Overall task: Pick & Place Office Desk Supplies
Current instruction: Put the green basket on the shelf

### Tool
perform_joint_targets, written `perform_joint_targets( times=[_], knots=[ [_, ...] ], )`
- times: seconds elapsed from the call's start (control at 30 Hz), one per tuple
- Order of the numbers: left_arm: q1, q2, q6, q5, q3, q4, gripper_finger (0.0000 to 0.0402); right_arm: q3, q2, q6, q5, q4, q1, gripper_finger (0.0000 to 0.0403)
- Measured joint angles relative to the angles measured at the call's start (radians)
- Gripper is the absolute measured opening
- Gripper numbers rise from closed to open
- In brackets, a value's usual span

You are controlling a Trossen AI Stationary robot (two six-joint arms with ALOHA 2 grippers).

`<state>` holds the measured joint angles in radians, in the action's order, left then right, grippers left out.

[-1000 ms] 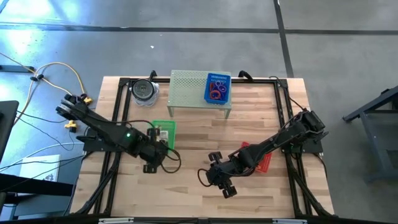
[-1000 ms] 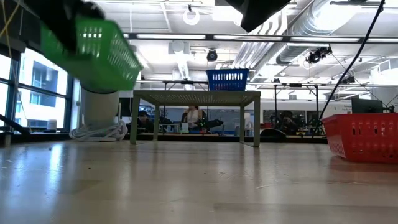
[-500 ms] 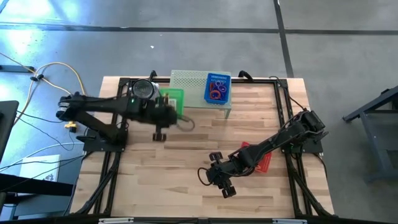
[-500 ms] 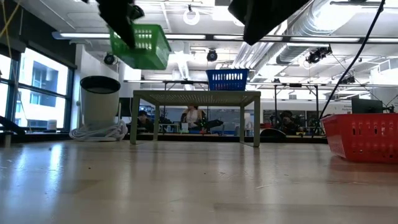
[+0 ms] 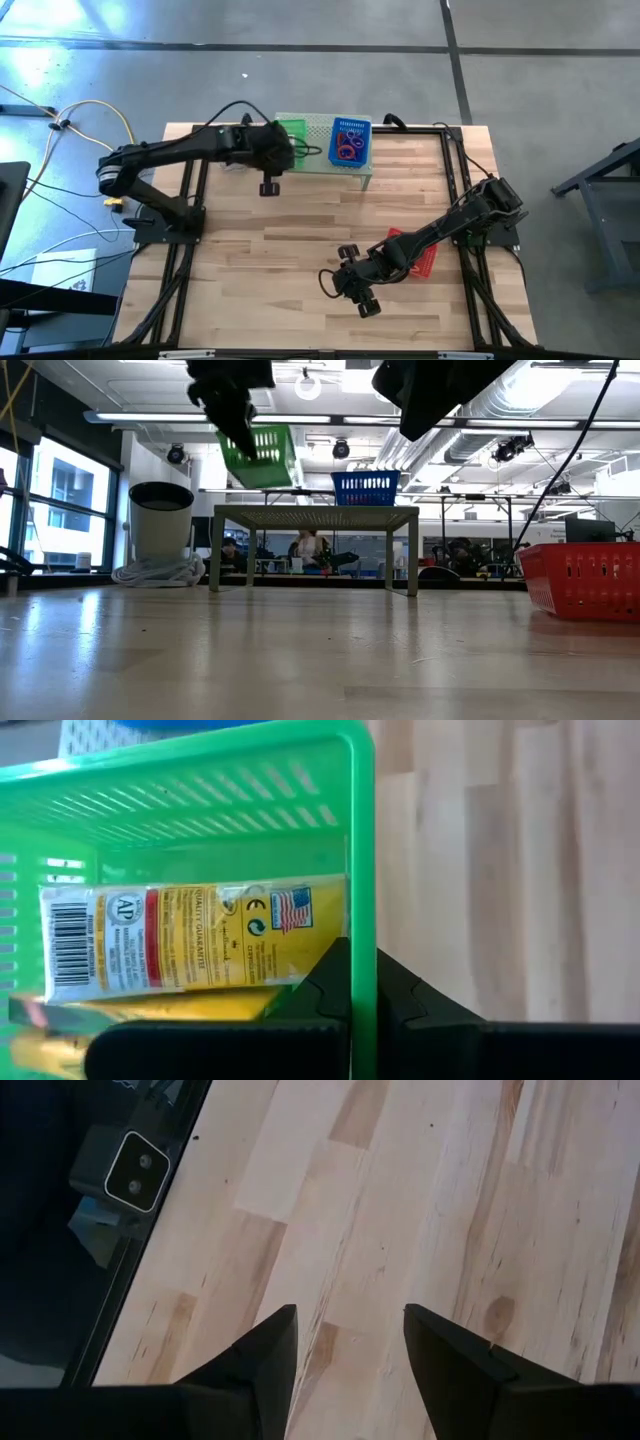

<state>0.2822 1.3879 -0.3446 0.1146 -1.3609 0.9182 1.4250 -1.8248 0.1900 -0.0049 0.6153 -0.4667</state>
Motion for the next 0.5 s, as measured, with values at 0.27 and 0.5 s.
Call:
perform_joint_targets(
  times=[0.27, 0.5],
  knots=[
    [0.087, 0.131, -0.026, -0.028, 0.001, -0.028, 0.0000, 0.000, 0.000, -0.002, -0.025, 0.000, 0.000, 0.0173],
    [0.101, 0.165, -0.025, -0.007, 0.000, -0.046, 0.0000, 0.000, 0.000, -0.001, -0.025, 0.002, -0.004, 0.0173]
  ],
)
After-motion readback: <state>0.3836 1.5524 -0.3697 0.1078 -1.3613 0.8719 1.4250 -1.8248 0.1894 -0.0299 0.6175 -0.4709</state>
